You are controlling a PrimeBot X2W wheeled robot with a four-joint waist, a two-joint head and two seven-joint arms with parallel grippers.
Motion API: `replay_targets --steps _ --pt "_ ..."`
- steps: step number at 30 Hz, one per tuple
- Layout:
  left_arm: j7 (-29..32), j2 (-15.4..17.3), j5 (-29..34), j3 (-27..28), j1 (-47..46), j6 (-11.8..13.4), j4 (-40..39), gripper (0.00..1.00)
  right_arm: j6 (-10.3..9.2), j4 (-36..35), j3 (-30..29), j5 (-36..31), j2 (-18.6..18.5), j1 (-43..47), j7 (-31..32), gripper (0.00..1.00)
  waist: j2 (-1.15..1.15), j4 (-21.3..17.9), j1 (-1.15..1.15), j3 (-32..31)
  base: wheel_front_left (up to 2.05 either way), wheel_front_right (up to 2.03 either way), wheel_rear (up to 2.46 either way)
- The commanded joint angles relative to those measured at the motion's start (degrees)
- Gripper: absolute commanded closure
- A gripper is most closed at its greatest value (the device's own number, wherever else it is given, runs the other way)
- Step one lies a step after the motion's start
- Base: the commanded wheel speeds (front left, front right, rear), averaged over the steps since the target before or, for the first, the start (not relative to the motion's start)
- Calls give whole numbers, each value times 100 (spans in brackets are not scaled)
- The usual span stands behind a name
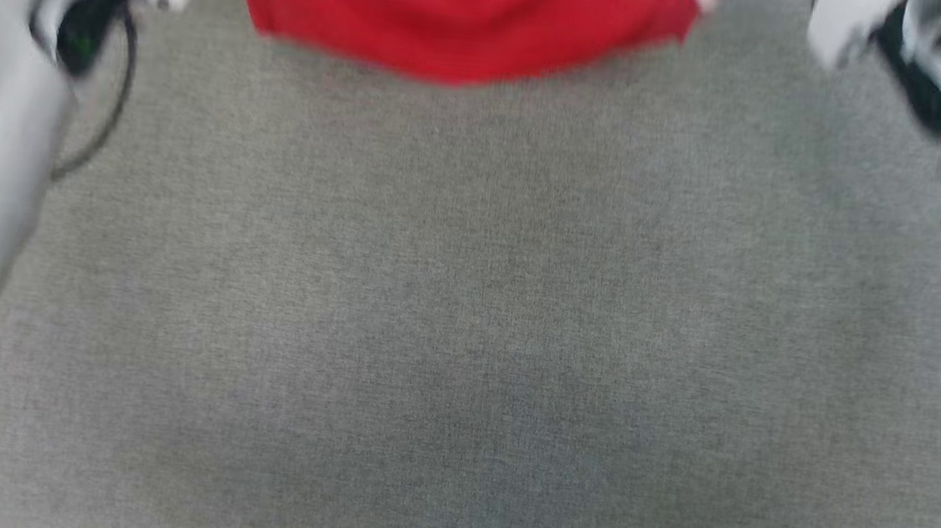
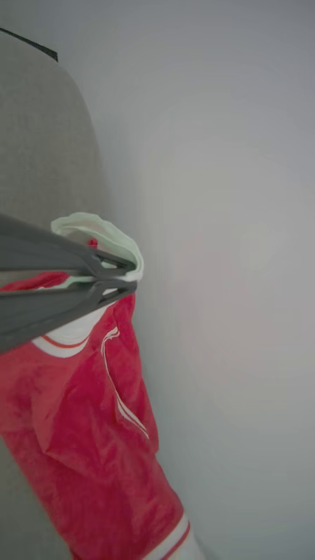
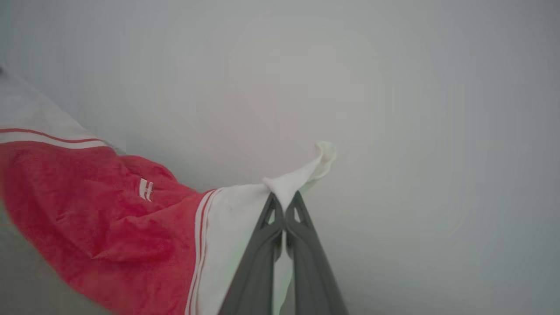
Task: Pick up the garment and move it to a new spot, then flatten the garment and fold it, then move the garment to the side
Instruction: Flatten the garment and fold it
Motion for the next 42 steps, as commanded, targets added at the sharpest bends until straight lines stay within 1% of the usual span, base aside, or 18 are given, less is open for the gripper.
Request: replay_targets --steps 1,3,6,11,14,16,19,22,23,25,27,31,34,36,41,42 --pt "179 164 -164 -66 309 -7 -178 100 -2 -335 77 340 -172 355 129 100 0 26 0 -177 0 0 0" --pt "404 280 -397 -144 721 -7 -506 100 -2 -795 188 639 -433 756 307 100 0 29 0 -274 0 0 0" --pt "726 550 -765 -184 1327 -8 -1060 100 -2 -1452 235 1040 -821 1420 518 100 0 29 0 -406 0 0 0" --pt "1190 1154 -1295 -207 2465 17 -2210 100 -1 -2547 184 1399 -1464 2483 881 100 0 30 0 -573 0 0 0" --pt "1390 1540 -1501 -194 3198 325 -2939 100 -1 -3059 52 1488 -1811 3138 1049 100 0 22 0 -633 0 0 0" --pt "1442 1799 -1660 -166 3694 579 -3457 100 -1 -3391 -17 1604 -1976 3569 1180 100 0 10 0 -661 0 0 0" --pt "1509 2176 -1764 -185 4426 1042 -4094 100 -2 -3769 -41 1582 -2312 4147 1388 100 0 2 0 -691 0 0 0" --pt "1487 2424 -1828 -207 4990 1506 -4520 100 -2 -4041 86 1480 -2610 4669 1580 100 0 5 0 -731 0 0 0" --pt "1487 2424 -1828 -207 4990 1506 -4520 100 -2 -4041 86 1480 -2610 4669 1580 100 0 5 0 -731 0 0 0" --pt "1444 2550 -1805 -252 5310 1766 -4679 100 -2 -4176 213 1425 -2770 4940 1701 100 0 -3 0 -766 0 0 0" --pt "1373 2609 -1733 -282 5540 2033 -4762 100 -2 -4272 299 1423 -2879 5174 1772 100 0 -14 0 -804 0 0 0" --pt "1237 2623 -1655 -365 5896 2407 -4831 100 -2 -4441 593 1384 -3027 5554 1980 100 0 -40 0 -885 0 0 0" --pt "1161 2510 -1728 -400 6099 2512 -4888 100 -2 -4481 720 1375 -3055 5750 2019 100 0 -69 0 -931 0 0 0" --pt "1134 2413 -1828 -431 6231 2448 -4943 100 -2 -4486 789 1485 -2993 5877 2048 100 0 -81 0 -958 0 0 0" --pt "989 2305 -1895 -453 6442 2484 -4937 100 -2 -4432 817 1784 -2902 6114 2252 100 0 -110 0 -1026 0 0 0" --pt "937 2277 -1904 -444 6462 2461 -4958 100 -2 -4408 812 1782 -2895 6155 2305 100 0 -108 0 -1038 0 0 0"
